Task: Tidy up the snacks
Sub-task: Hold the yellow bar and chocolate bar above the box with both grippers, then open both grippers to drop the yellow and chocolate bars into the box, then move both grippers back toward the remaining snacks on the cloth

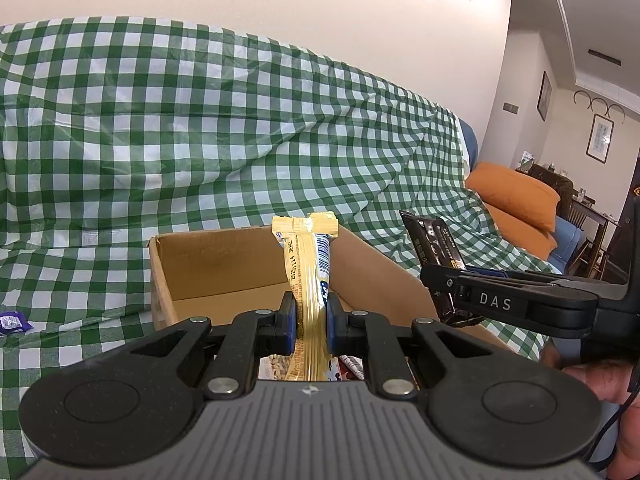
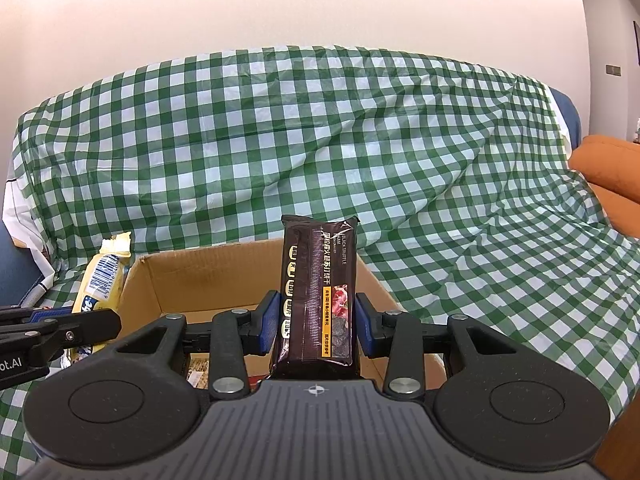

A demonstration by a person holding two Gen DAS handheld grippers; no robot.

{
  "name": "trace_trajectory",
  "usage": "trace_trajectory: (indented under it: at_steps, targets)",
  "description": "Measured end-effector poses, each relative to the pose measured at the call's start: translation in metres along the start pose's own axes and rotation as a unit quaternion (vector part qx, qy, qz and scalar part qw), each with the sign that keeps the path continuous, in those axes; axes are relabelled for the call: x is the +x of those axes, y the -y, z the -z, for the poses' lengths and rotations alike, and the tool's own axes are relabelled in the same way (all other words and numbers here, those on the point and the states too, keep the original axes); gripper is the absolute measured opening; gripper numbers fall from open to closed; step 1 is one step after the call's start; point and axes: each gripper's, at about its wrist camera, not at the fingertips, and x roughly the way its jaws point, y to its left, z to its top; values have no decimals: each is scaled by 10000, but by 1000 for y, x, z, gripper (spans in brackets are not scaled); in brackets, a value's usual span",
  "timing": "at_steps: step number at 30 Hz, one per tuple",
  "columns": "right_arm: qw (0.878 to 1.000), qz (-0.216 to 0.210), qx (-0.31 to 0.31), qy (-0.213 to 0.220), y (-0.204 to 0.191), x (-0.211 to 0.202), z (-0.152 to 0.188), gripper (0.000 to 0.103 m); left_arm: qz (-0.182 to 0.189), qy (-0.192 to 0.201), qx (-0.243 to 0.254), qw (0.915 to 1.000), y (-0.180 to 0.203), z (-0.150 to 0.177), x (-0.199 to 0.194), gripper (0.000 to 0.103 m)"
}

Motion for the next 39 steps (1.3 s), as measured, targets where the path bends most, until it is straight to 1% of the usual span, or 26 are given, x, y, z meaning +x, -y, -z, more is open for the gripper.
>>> trace_trajectory:
  at_steps: [8,12,13,14,15,16,17,20,25,29,30,31,33,34,35,37,39]
  targets:
    - [10000,5,6,19,0,-1,-1,41,7,31,-20,10000,1,-1,-1,15]
    - [10000,-21,-19,37,-1,-3,-2,41,99,58,-48,9999,1,-2,-2,16]
    - [10000,-42,-29,15,-2,-2,-2,41,126,33,-75,9999,1,-2,-1,20]
    - [9999,-92,-50,-48,-3,-1,-1,42,145,-25,-104,9998,0,-1,0,35]
    - [9998,-104,-78,-122,-4,1,0,42,93,-44,-95,9999,1,-1,1,42]
    - [9997,-73,-137,-197,-6,4,1,48,39,-32,-58,10000,1,0,1,43]
    - [9996,-42,-189,-227,-7,5,1,54,15,-31,-31,10000,1,0,1,43]
    - [9996,-23,-201,-201,-8,5,0,59,-17,5,-58,10000,-3,-1,-2,43]
    - [9996,-2,-153,-239,-9,6,1,60,-170,21,-52,9998,-13,-1,-11,40]
    - [9995,-85,-207,-202,-17,4,4,59,-394,-75,-82,9992,-26,2,-20,27]
    - [9995,-122,-233,-187,-19,4,4,57,-470,-97,-84,9988,-29,3,-23,25]
    - [9994,-178,-264,-165,-22,3,4,46,-558,-116,-89,9983,-33,3,-25,21]
    - [9990,-321,-284,-124,-28,2,4,30,-740,-199,-209,9968,-47,3,-29,20]
    - [9988,-404,-271,-100,-30,1,3,24,-810,-274,-356,9957,-56,2,-30,20]
    - [9984,-489,-256,-79,-33,0,3,22,-876,-394,-572,9937,-69,1,-30,20]
    - [9977,-627,-234,-56,-37,-1,1,21,-1098,-712,-941,9869,-95,-3,-25,20]
    - [9965,-802,-197,-98,-39,-2,0,21,-1454,-1047,-1199,9765,-123,-9,-19,20]
